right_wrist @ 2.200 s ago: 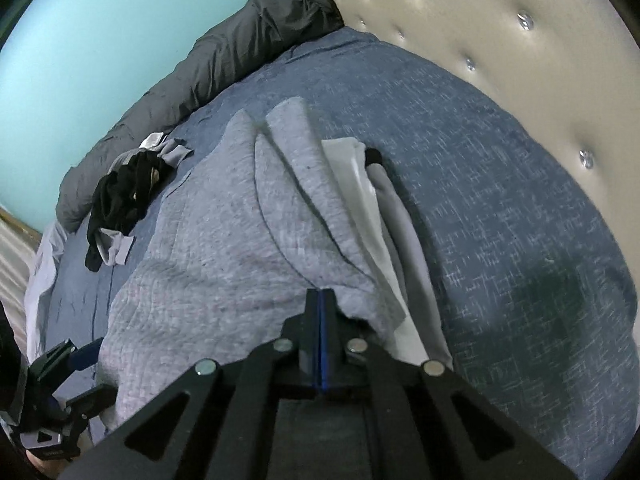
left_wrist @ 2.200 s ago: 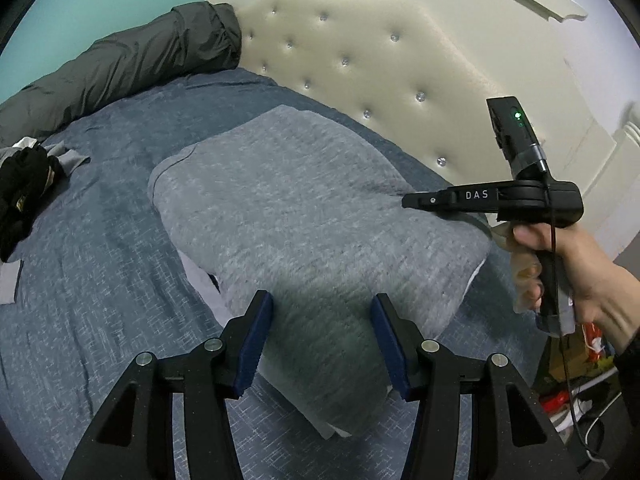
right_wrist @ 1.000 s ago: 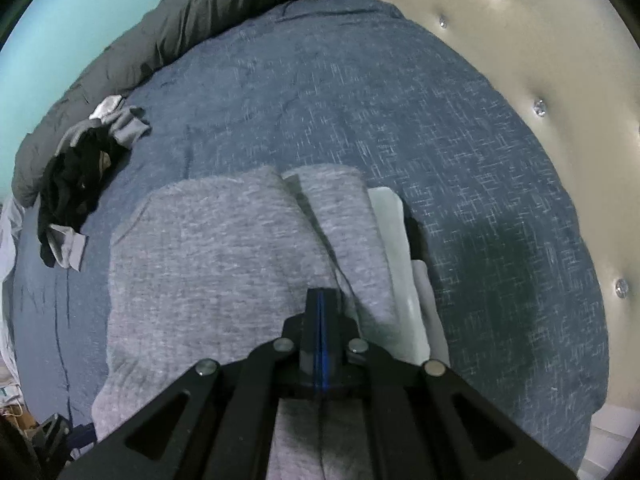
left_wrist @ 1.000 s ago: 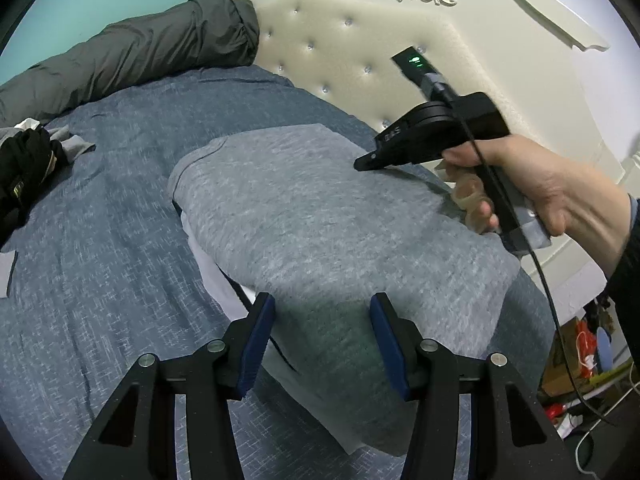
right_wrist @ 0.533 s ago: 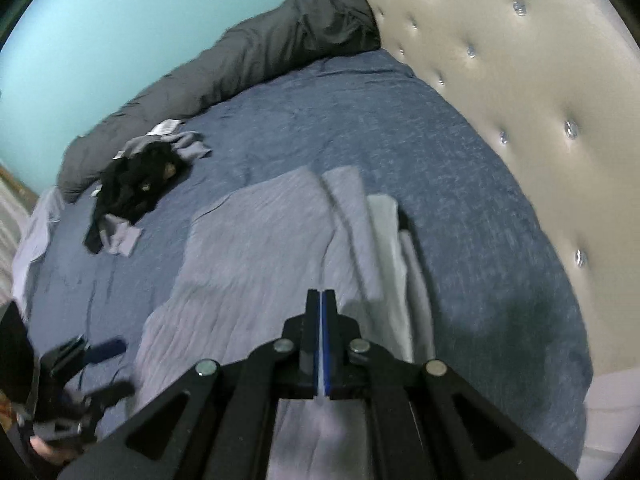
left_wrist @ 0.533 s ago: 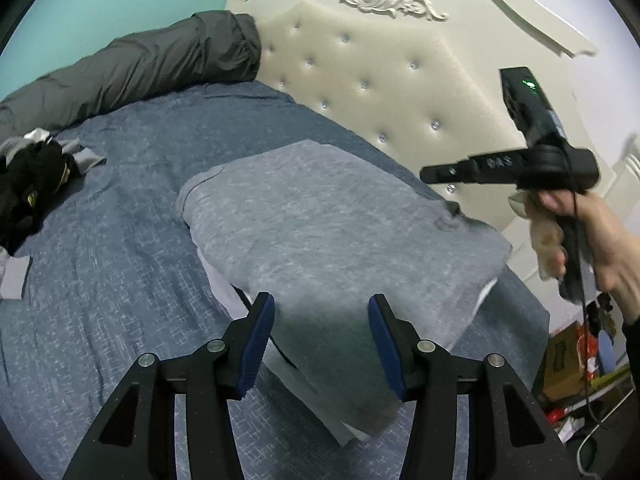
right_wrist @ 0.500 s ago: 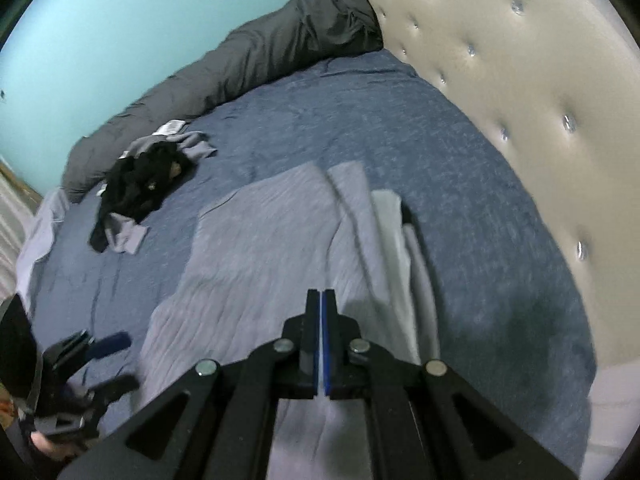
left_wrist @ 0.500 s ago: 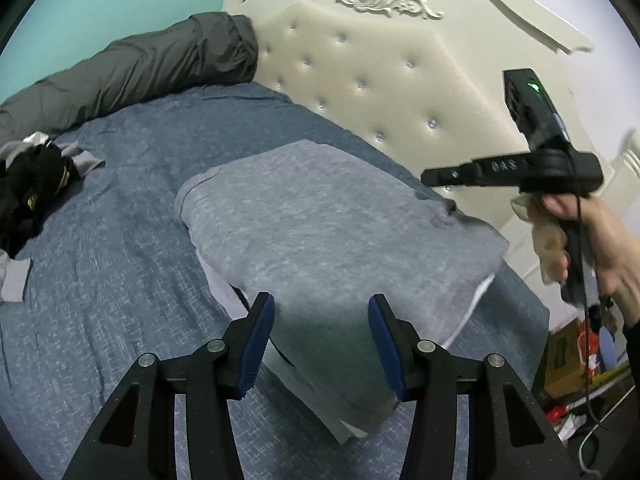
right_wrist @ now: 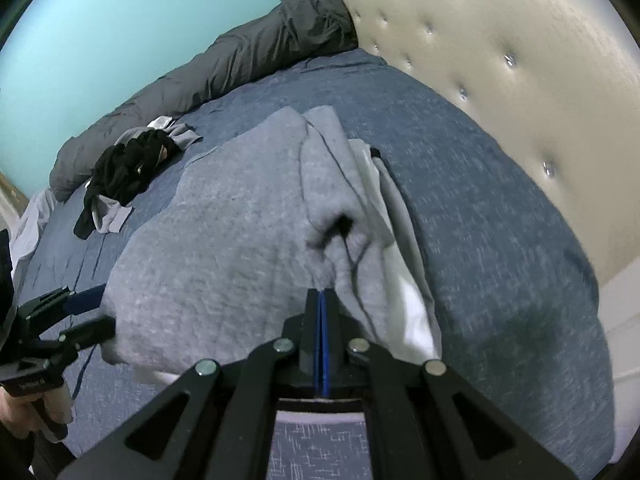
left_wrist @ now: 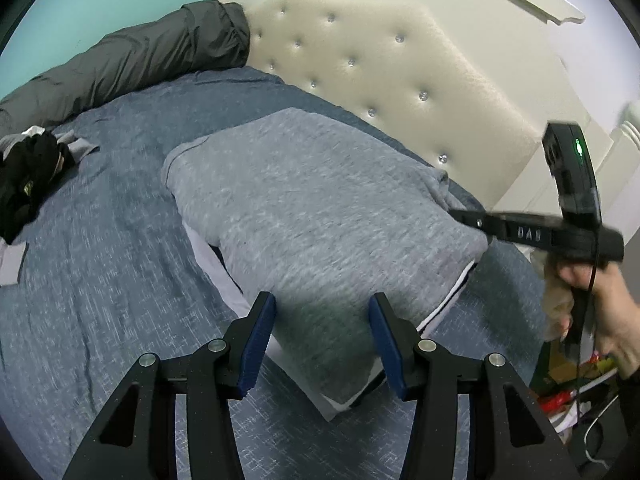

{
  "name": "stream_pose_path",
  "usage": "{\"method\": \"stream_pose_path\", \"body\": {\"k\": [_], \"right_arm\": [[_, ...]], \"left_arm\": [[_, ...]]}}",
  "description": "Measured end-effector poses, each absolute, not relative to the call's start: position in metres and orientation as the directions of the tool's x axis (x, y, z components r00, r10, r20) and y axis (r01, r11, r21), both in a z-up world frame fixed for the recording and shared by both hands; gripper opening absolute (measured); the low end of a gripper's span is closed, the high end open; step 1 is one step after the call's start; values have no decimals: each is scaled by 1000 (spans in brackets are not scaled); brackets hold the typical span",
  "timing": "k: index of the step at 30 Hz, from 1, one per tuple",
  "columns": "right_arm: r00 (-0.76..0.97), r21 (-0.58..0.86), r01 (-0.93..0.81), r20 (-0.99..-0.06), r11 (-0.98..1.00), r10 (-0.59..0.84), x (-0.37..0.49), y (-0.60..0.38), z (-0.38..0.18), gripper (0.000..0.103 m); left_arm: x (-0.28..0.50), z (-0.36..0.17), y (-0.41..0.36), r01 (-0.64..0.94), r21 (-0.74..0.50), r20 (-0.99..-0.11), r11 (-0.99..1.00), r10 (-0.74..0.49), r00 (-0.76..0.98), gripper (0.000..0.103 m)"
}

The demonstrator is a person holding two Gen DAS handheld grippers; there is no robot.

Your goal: Fold clothes

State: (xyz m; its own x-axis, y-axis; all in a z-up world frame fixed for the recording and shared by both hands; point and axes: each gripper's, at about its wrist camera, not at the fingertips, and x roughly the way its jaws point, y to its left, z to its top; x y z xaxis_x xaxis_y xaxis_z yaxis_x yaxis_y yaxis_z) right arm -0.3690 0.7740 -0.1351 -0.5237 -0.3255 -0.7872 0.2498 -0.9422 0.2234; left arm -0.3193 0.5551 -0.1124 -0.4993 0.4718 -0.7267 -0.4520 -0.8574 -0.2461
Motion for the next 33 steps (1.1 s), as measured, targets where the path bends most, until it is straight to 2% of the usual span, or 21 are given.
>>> {"method": "stream_pose_path", "body": {"k": [5, 21, 33], "right_arm": [[-546, 231, 232, -773, -945, -323, -361, 776, -142, 0], [-667, 243, 195, -677, -950, -310, -309, 783, -79, 1], [-701, 239, 195, -644, -951, -305, -260, 770, -43, 1]], "left_arm": [[-316, -115, 558, -447, -235, -732, -863, 460, -502, 53], [-282, -75, 540, -418, -218, -712, -882, 437, -550, 53], [-241, -32, 532, -422, -211, -679, -882, 443, -586, 53]]}}
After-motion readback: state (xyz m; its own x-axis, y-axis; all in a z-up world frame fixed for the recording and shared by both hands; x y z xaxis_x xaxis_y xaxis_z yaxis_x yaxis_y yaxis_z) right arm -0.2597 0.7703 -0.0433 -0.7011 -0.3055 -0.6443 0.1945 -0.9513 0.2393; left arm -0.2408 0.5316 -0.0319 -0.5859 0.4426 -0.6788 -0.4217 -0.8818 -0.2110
